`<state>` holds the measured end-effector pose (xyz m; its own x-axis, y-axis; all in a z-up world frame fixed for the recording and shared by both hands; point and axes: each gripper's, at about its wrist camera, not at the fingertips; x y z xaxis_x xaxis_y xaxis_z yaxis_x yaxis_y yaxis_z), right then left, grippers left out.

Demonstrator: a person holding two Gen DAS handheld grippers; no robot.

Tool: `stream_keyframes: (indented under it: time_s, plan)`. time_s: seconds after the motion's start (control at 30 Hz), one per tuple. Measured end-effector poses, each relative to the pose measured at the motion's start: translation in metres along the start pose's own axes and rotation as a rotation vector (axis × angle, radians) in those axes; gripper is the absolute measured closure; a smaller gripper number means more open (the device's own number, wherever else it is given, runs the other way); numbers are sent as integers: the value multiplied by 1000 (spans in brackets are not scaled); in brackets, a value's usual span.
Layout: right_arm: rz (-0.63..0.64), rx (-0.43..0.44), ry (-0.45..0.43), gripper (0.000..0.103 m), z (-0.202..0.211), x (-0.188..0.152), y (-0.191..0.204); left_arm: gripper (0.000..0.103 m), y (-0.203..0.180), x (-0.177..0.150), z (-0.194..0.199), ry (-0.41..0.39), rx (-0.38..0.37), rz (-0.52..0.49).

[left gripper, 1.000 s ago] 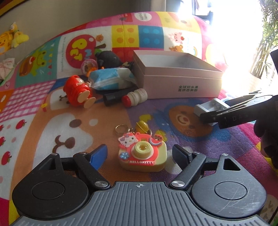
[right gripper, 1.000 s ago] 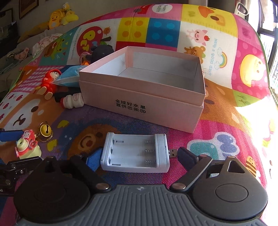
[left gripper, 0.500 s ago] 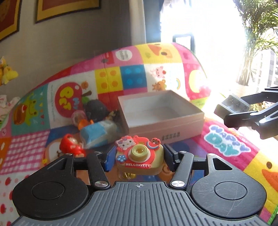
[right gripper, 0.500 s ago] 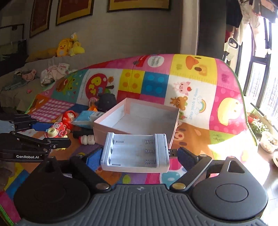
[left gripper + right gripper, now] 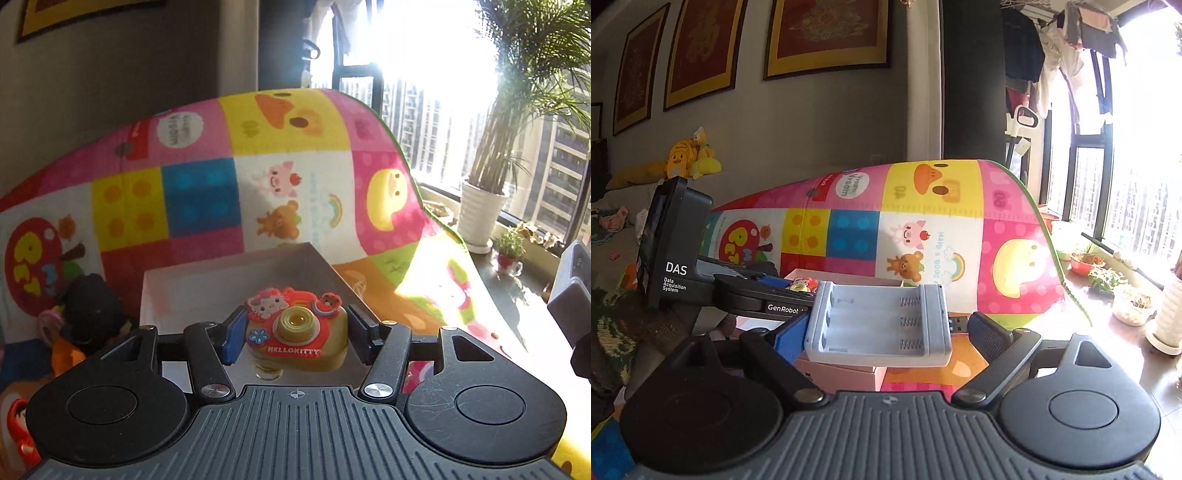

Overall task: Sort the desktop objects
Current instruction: 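Lower the Hello Kitty toy into the box with the left gripper while the right gripper lifts the charger, then lower the white charger into the pink box and open the right gripper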

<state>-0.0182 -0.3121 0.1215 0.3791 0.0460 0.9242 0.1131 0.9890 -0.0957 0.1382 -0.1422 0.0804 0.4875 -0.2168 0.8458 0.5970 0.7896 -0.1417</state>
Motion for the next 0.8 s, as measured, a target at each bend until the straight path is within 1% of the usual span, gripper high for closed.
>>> stream_keyframes:
  time_s: [0.13,0.23,0.27,0.3,0.33,0.37,0.4,0.43,0.47,0.5,0.6,0.67,0.73,0.8]
  plan:
    - [0,-16,36,12,-11,-8,0,41,5,-18,-22,55,-14,15]
    - [-2,-23,47,12,-17,-7,2,40,11,-26,-22,69,-41,45]
    - [0,-27,48,12,-18,-7,3,36,12,-28,-17,61,-48,49]
    - [2,-29,50,12,-20,-7,3,28,13,-30,-5,41,-49,51]
    - [5,-31,54,12,-22,-6,5,23,13,-33,8,21,-53,51]
    - [7,-32,62,12,-26,-5,7,16,14,-36,19,6,-60,49]
    - [7,-29,75,12,-32,-3,10,12,14,-41,35,-12,-61,45]
    - [6,-20,91,12,-38,0,14,11,14,-46,48,-23,-51,36]
    - [6,-8,106,12,-47,4,18,8,15,-53,59,-27,-29,22]
    - [5,4,121,12,-55,8,24,8,16,-59,67,-28,-4,12]
    - [-1,52,178,12,-85,23,45,7,24,-83,93,-22,109,-3]
    - [-7,85,237,12,-113,36,65,6,32,-99,105,-18,179,13]
    - [20,113,325,12,-149,46,91,6,42,-112,113,-5,228,49]
    - [54,105,394,12,-180,51,113,5,52,-122,117,10,266,76]
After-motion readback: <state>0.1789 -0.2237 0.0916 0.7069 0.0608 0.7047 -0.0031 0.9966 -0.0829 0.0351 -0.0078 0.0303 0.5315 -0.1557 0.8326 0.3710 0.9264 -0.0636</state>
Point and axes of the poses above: each gripper's, at about its wrist camera, not at the fingertips, and z roughly against the way its jaws point, y to its left, x to its top, and after that the axes turned 13 degrees about -x, right-handed
